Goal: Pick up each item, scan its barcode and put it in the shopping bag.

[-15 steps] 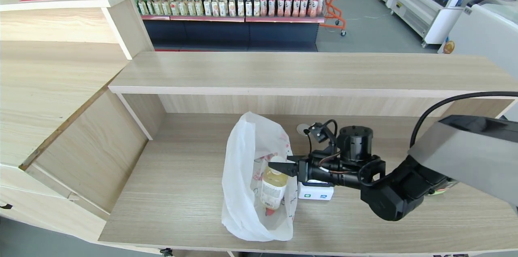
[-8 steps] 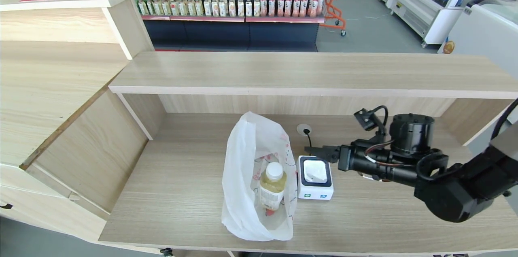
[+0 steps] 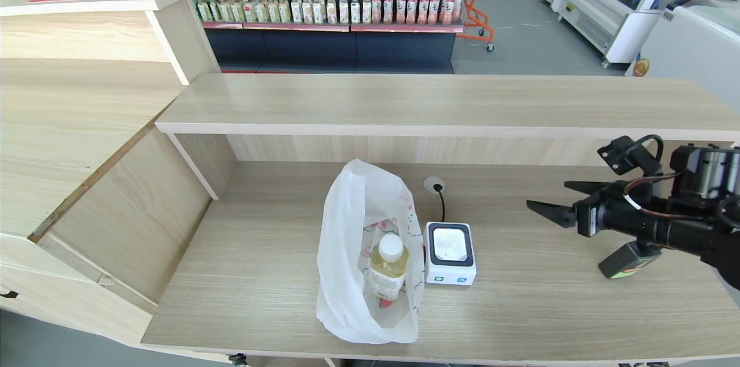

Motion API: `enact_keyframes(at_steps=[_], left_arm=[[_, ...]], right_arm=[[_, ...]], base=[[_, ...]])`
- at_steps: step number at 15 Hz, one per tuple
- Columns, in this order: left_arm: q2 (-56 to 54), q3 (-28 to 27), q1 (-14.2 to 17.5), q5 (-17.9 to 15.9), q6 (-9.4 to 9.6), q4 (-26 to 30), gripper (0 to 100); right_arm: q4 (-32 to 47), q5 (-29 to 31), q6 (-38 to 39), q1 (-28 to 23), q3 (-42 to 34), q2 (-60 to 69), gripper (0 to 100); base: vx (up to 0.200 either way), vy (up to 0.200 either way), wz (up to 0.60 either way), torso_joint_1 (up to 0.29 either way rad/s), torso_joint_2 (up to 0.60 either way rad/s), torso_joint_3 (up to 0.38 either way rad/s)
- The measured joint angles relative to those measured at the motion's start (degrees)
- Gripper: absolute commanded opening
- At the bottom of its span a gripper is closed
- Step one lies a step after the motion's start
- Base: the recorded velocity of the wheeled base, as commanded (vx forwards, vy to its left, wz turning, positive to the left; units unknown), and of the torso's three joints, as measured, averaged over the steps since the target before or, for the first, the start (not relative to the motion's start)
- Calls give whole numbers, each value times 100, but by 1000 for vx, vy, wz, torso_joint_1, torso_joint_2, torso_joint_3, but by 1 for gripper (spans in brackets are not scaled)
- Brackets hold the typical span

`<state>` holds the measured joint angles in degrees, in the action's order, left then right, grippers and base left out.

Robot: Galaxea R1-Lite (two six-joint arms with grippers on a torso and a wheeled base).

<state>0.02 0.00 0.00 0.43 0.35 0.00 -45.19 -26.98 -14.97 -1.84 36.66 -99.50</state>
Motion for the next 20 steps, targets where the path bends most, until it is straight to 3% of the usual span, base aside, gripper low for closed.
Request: enact_keyframes(at_steps=[7,11,16,20], left_arm=[[0,0,0,0,-15,0,100],[0,0,-5,11,-35,2,100],[0,0,0,11,-35,0,100],[0,0,-5,15,-40,0,100]], right_arm=[[-21,68,742,-149,-447,440,100],[-46,82,2107,77,-524,757,100],[-33,99,2164,157,-863,1053,100],[-33,93,2172,160,-1158,1243,100]], base=[[0,-29,0,0,0,0],[0,-200,0,-1,1,9],[0,-200,0,1,2,1],[-200,-200,0,10,2,1]])
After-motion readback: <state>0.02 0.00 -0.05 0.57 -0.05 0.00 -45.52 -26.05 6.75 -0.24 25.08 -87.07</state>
